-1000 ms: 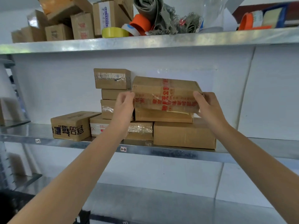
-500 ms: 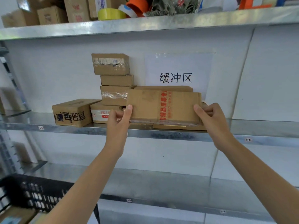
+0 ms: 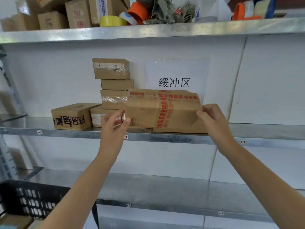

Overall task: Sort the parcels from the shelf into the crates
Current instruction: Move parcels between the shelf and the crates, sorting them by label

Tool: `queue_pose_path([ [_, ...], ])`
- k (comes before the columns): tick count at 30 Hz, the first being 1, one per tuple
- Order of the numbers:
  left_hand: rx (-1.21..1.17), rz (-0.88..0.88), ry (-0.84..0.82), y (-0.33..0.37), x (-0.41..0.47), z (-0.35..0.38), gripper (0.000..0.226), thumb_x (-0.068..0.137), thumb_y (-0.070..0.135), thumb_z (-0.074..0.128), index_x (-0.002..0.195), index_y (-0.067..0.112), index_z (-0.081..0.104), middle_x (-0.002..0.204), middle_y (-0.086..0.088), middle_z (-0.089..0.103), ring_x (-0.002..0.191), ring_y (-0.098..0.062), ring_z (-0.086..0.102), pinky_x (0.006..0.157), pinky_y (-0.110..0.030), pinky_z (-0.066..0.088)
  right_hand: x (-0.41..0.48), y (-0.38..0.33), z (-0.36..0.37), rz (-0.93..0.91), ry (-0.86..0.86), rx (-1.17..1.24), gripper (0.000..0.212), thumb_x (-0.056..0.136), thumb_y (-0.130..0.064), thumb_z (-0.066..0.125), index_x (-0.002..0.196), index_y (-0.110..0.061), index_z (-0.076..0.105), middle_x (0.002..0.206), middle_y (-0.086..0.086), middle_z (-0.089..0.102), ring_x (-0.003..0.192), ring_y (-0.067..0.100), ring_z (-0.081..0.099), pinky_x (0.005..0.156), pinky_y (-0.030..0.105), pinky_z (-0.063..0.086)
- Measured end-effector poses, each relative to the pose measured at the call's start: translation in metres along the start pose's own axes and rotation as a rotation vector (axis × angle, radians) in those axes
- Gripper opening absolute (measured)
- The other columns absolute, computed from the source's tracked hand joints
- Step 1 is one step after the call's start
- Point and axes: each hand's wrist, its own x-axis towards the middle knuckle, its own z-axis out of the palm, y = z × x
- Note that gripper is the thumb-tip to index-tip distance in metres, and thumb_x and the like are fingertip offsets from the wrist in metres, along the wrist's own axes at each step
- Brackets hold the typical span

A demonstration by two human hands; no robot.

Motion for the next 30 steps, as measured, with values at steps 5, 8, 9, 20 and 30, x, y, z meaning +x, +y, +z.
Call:
queue_pose_path([
  [5,-0.059,-0.099,0.034,-0.017,-0.025,-0.006,0.028,0.097,0.012,0.056,0.109,0.034,0.069,0.104,0.001,0.066,0.09,-0.014,0.067,0.08,-0.019,0.054,-0.016,0.018,0.006,0.142,-0.027,0.048,0.029,0.099,-0.042,0.052,0.096,-0.013,0.054,0.105,0.0,0.066,0.096,0.015,0.069,0.075,0.027,0.059],
  [8,-0.134,-0.16,0.057,-0.024,-0.037,-0.012,0.031,0.099,0.013,0.042,0.103,0.026,0.07,0.1,0.002,0.073,0.089,-0.017,0.072,0.079,-0.024,0.058,-0.027,0.03,0.009,0.232,-0.062,0.08,0.04,0.1,-0.042,0.05,0.106,-0.004,0.058,0.105,0.007,0.065,0.098,0.018,0.069,0.078,0.034,0.061],
  [9,-0.135,-0.182,0.061,-0.026,-0.039,-0.013,0.03,0.1,0.015,0.041,0.101,0.023,0.07,0.1,0.004,0.074,0.092,-0.017,0.072,0.08,-0.024,0.058,-0.029,0.032,0.009,0.247,-0.065,0.087,0.039,0.1,-0.044,0.049,0.107,-0.007,0.06,0.103,0.006,0.066,0.097,0.018,0.069,0.078,0.033,0.062],
  [20,-0.223,-0.203,0.097,-0.018,-0.028,-0.015,0.041,0.098,0.027,0.041,0.077,0.046,0.07,0.091,0.012,0.074,0.093,-0.01,0.071,0.072,-0.021,0.057,-0.014,0.02,0.009,0.332,-0.029,0.204,0.043,0.09,-0.054,0.061,0.057,-0.027,0.068,0.062,-0.008,0.069,0.07,0.009,0.073,0.06,0.032,0.061],
  [30,-0.148,-0.385,0.075,-0.058,-0.064,-0.023,0.036,0.091,0.049,0.063,0.085,0.017,0.047,0.089,0.0,0.074,0.092,-0.017,0.072,0.081,-0.038,0.06,-0.047,0.068,0.02,0.398,-0.172,0.297,0.019,0.096,-0.026,0.055,0.094,-0.007,0.059,0.088,0.005,0.059,0.09,0.017,0.057,0.084,0.044,0.056],
])
